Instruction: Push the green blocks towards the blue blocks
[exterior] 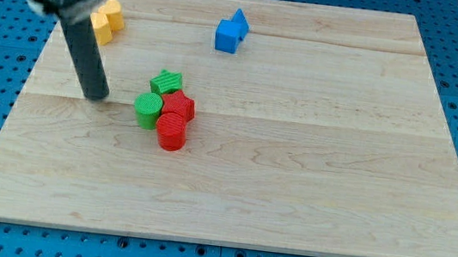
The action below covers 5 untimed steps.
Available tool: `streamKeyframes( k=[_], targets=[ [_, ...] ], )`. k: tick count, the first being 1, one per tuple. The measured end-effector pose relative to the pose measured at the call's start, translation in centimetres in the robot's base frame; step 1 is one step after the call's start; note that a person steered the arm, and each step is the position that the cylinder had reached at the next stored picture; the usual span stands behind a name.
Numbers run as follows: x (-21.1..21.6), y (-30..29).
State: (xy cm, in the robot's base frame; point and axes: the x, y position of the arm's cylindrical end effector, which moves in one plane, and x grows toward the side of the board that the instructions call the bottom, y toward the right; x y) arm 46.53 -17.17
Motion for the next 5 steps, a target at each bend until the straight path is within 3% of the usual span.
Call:
streamKeyframes(
  k=[1, 2, 5],
  targets=[
    [4.9, 3.4],
    [4.6, 4.0],
    [-1.6, 7.0]
  ],
)
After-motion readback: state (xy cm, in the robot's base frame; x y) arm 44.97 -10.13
